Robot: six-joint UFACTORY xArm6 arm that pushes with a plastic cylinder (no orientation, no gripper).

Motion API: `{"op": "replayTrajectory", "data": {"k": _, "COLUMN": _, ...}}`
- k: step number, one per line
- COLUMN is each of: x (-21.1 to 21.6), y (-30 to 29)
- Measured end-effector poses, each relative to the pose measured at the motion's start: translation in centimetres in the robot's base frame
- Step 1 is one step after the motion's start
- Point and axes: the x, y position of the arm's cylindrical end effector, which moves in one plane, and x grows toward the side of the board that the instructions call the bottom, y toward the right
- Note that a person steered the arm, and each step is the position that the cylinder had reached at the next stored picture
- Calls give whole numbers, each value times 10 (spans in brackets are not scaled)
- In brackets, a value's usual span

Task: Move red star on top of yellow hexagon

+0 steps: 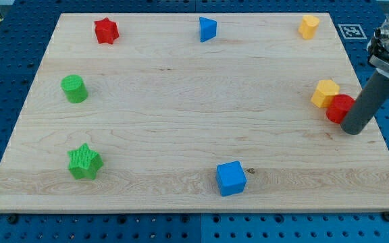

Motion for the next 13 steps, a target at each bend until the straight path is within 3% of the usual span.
{"op": "replayTrajectory", "data": {"k": 2, "x": -1, "y": -39}}
{"op": "replayTrajectory", "data": {"k": 5, "x": -106, "y": -227}}
{"op": "replayTrajectory", "data": {"k": 8, "x": -195, "y": -474}}
{"op": "replayTrajectory", "data": {"k": 9, "x": -253, "y": -503}}
{"op": "replayTrajectory", "data": {"k": 10, "x": -287, "y": -484}}
{"op": "replayTrajectory", "data": {"k": 12, "x": -250, "y": -387}}
{"op": "replayTrajectory", "data": {"k": 13, "x": -267, "y": -427}}
